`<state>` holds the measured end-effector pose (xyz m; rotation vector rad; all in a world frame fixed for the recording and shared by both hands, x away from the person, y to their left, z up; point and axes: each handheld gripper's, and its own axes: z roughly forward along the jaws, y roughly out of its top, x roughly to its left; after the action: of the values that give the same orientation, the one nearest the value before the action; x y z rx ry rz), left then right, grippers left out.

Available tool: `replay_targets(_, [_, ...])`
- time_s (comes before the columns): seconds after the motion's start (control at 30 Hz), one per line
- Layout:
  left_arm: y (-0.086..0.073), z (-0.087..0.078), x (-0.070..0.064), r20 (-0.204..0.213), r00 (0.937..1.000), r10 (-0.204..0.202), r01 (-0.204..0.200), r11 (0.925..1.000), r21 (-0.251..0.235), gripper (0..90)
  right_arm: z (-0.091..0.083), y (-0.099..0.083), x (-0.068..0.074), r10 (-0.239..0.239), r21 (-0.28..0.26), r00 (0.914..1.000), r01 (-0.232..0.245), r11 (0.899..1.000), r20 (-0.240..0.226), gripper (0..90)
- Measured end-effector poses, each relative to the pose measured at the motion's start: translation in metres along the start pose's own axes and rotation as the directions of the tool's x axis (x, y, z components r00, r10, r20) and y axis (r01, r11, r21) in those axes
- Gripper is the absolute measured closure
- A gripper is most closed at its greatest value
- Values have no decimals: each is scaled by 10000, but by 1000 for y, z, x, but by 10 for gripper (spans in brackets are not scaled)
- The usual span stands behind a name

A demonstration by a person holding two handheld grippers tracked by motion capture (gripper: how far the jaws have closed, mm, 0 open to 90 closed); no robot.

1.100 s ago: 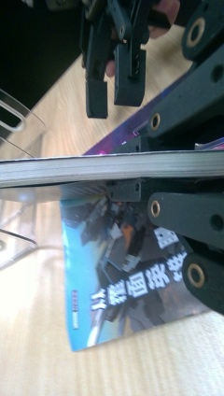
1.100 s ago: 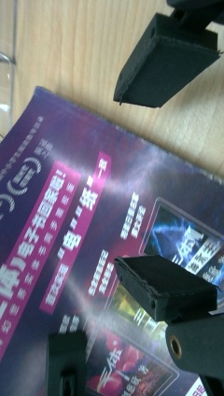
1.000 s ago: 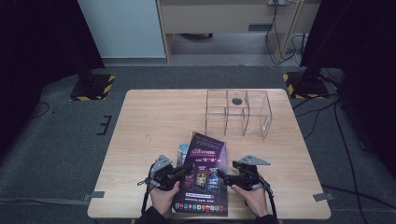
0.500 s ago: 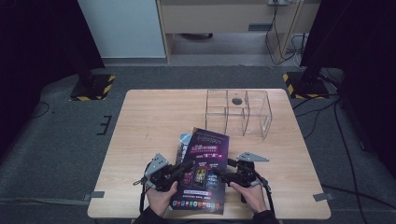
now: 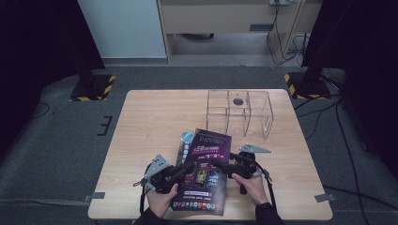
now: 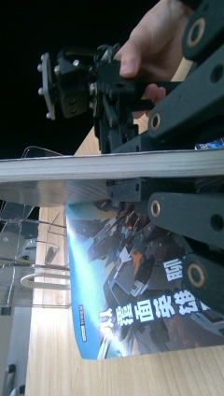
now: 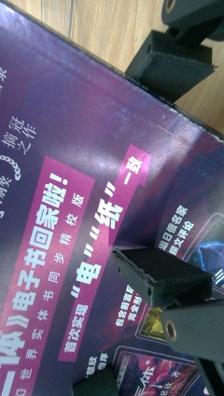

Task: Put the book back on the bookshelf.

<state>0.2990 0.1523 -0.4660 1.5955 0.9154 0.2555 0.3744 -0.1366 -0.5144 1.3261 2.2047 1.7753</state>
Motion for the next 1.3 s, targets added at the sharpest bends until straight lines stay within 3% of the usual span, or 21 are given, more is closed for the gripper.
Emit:
replay_targets(0.23, [-1, -1, 2, 44, 10000, -12, 12, 10000, -52, 837, 5, -2, -7, 610, 279, 9950, -589, 9979, -786, 291])
replay_targets(0.3, [-1, -1, 3, 16, 10000, -8, 8, 10000, -49, 838, 5, -2, -8, 726, 393, 9941, -696, 9968, -801, 328])
replay_targets(0.4, [-2, 0, 4, -20, 10000, -61, 61, 9999, -99, 837, 2, -1, -10, 1004, 492, 9918, -967, 9941, -793, 427])
replay_targets(0.6, [-5, 1, 8, -139, 9998, -155, 154, 9999, -58, 837, -9, 0, -11, 1467, 136, 9865, -1461, 9892, -733, 648])
replay_targets(0.73, [-6, 2, 10, -284, 9994, -187, 187, 9998, -25, 837, -15, 4, -8, 1604, -26, 9831, -1613, 9869, -886, 750])
replay_targets(0.93, [-6, 1, 11, -303, 9994, -149, 148, 9999, -44, 837, -18, 8, -2, 1385, 86, 9877, -1383, 9904, -727, 751])
replay_targets(1.0, [-6, 1, 10, -305, 9995, -120, 118, 9999, -95, 837, -16, 7, -3, 1349, 205, 9879, -1337, 9908, -761, 658])
replay_targets(1.07, [-5, 0, 9, -307, 9995, -78, 74, 9999, -138, 837, -13, 6, -3, 1214, 414, 9910, -1192, 9920, -557, 640])
replay_targets(1.3, [-4, -1, 7, -239, 9997, 47, -52, 9998, -208, 837, -4, 0, -7, 1256, 705, 9906, -1217, 9901, -541, 508])
